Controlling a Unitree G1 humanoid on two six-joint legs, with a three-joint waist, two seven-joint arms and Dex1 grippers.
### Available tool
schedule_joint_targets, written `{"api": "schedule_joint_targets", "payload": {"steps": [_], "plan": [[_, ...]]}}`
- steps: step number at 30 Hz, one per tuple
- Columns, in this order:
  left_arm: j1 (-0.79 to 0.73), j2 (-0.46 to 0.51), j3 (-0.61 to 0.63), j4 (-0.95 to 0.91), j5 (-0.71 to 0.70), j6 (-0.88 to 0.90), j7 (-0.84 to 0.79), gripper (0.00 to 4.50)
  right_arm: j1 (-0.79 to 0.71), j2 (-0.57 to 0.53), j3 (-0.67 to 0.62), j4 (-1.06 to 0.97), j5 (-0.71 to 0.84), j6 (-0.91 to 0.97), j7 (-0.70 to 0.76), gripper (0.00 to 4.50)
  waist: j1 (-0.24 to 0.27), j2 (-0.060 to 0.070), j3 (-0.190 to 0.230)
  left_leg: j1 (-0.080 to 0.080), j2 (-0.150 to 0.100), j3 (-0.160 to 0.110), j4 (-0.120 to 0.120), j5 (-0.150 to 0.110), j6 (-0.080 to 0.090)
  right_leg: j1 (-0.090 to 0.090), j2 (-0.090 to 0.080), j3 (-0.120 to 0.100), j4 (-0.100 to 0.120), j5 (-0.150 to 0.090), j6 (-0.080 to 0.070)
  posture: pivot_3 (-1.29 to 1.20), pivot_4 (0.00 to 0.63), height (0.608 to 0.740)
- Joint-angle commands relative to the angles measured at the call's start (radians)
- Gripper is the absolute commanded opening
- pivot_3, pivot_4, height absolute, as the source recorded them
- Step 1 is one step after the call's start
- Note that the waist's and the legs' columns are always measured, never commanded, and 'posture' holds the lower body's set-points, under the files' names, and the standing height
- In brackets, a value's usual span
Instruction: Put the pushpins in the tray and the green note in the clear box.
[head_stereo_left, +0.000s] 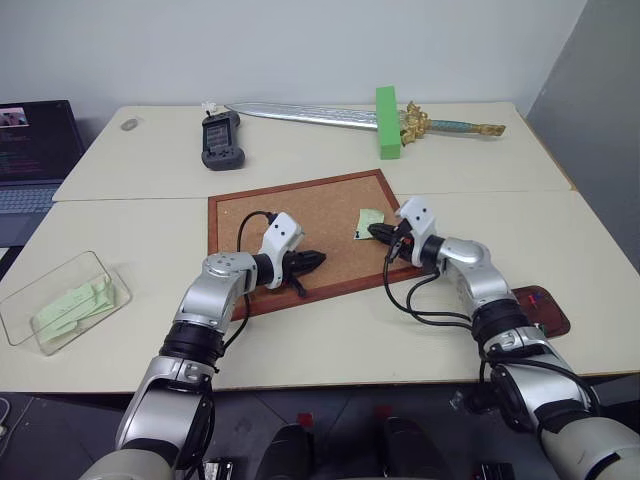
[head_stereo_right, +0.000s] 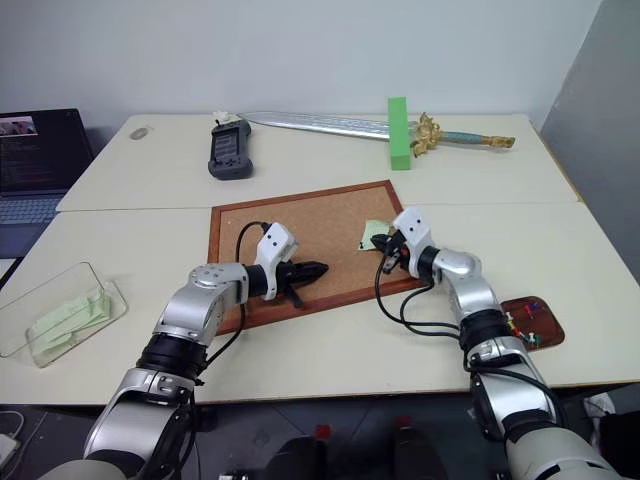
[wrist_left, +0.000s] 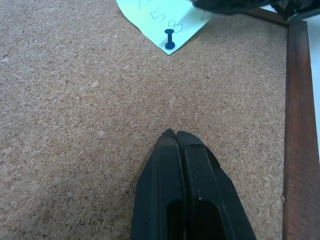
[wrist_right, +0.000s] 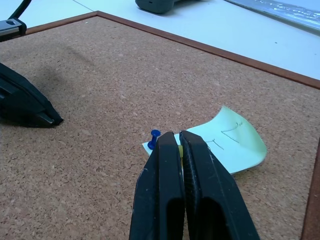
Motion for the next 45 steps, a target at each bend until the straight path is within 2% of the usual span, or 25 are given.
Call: {"api": "schedule_joint_targets", "payload": {"steps": [1,9,16,20,22,24,31,43,45], "plan": [[0.018,0.000,-0.025,0.003,0.009,0.016,-0.008,0.00,-0.007,-0.009,-0.017,-0.048,0.011,0.003,0.006,0.01,0.000,0.000,0.000,0.000,0.000,0.000,0.000,0.000,0.000,0.000,0.000,0.000,0.000,0.000,0.000,0.00,0.150,0.740],[0.015,-0.004,-0.030,0.003,0.009,0.015,-0.010,0.00,0.025,-0.044,-0.020,-0.125,-0.002,0.020,-0.013,0.01,0.001,0.000,0.000,0.000,0.000,0.000,0.000,0.000,0.000,0.000,0.000,0.000,0.000,0.000,0.000,0.00,0.150,0.740],[0.016,-0.009,-0.032,0.008,0.011,0.008,-0.007,0.00,0.271,-0.180,-0.094,-0.629,0.067,0.257,-0.037,0.01,0.010,0.000,0.000,-0.002,0.000,-0.002,0.000,0.000,0.000,0.000,-0.001,-0.001,-0.001,0.000,0.000,0.00,0.150,0.740],[0.017,-0.018,-0.033,0.020,0.010,0.003,-0.008,0.00,0.541,-0.270,-0.317,-1.037,0.163,0.528,-0.124,0.01,0.015,0.000,0.000,-0.003,-0.001,-0.003,0.000,0.000,0.000,0.000,-0.002,-0.002,-0.001,0.000,0.000,0.00,0.150,0.740],[0.012,-0.024,-0.035,0.035,0.011,-0.005,-0.012,0.00,0.675,-0.258,-0.452,-1.173,0.193,0.628,-0.200,0.01,0.011,0.002,-0.001,-0.001,-0.002,-0.001,0.000,0.000,0.000,0.001,-0.002,0.002,-0.002,0.000,0.000,0.00,0.150,0.740],[0.007,-0.028,-0.035,0.044,0.012,-0.009,-0.014,0.00,0.762,-0.238,-0.523,-1.238,0.212,0.676,-0.249,0.01,0.014,0.001,-0.001,0.000,-0.001,-0.002,0.000,0.000,0.001,0.003,0.000,-0.001,-0.002,0.000,0.001,0.00,0.150,0.740],[-0.023,-0.034,-0.041,0.092,0.021,-0.033,-0.032,0.00,0.976,-0.167,-0.665,-1.322,0.250,0.724,-0.339,0.01,0.012,0.002,-0.002,0.001,-0.002,-0.001,0.000,0.000,0.001,0.004,0.000,0.000,-0.001,-0.001,0.001,0.00,0.150,0.740],[-0.049,-0.045,-0.045,0.128,0.029,-0.050,-0.042,0.00,0.962,-0.138,-0.651,-1.174,0.267,0.680,-0.398,0.01,0.017,0.003,-0.005,0.002,-0.002,-0.001,0.000,0.000,0.001,0.005,0.000,0.000,-0.002,-0.001,0.001,0.00,0.150,0.740],[-0.047,-0.042,-0.043,0.127,0.030,-0.050,-0.044,0.00,0.966,-0.143,-0.640,-1.162,0.264,0.673,-0.398,0.53,0.017,0.003,-0.005,0.002,-0.002,-0.001,0.000,0.000,0.001,0.005,0.001,-0.001,-0.002,-0.001,0.001,0.00,0.150,0.740]]}}
